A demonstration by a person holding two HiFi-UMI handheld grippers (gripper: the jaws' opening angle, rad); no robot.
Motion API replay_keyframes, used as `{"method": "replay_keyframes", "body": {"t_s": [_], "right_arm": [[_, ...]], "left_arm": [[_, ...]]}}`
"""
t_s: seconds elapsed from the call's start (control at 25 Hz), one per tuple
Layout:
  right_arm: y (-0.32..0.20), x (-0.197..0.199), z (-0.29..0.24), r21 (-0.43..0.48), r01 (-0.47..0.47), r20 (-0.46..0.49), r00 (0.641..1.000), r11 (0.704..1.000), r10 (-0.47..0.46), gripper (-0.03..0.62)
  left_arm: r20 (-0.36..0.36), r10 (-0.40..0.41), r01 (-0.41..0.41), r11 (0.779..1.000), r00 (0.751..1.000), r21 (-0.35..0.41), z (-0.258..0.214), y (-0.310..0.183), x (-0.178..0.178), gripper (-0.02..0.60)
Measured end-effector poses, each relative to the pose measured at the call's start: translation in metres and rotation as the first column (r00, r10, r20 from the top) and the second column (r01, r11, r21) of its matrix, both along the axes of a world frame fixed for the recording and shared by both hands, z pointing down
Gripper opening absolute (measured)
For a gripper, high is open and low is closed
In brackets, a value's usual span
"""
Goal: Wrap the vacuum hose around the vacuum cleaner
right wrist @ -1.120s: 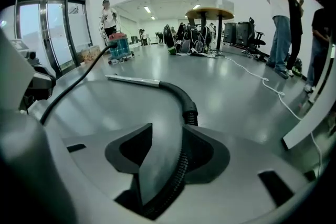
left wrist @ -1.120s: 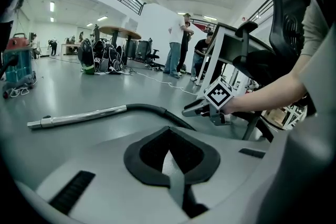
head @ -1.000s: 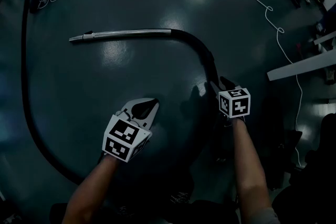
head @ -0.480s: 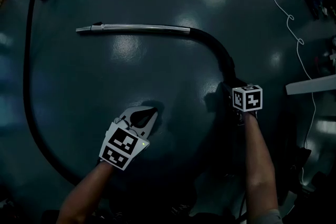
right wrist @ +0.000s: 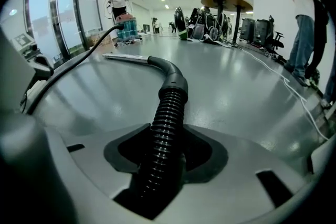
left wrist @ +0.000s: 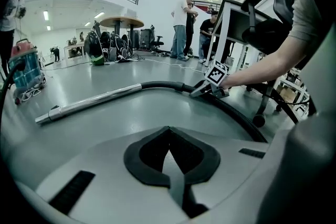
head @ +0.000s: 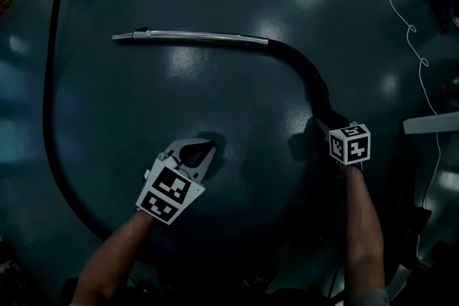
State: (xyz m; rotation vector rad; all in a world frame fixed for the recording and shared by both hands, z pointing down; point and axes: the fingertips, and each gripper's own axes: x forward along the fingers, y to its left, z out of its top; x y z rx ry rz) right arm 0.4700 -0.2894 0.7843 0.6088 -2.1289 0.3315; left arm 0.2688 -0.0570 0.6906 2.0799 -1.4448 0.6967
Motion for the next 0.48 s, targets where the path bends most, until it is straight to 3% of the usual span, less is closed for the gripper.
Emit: {"method": "replay_keyframes", "body": {"t_s": [0.24,0.48], "right_arm": [[0.030,-0.005,-0.005,0.007,0.133,0.025,0.991,0.991,-0.133,0.186],[0.049,-0.007,-0.014,0.025,0.268,0.019,0.963,0.963,-0.268,0.186]], "left_arm": [[0.084,-0.026,0.027,1.000,0.996,-0.003,0.004,0.006,-0.037,0.008],[0.128,-0.073,0.077,0.997,0.989,-0.025,0.014,0.015,-0.060,0.009]]}}
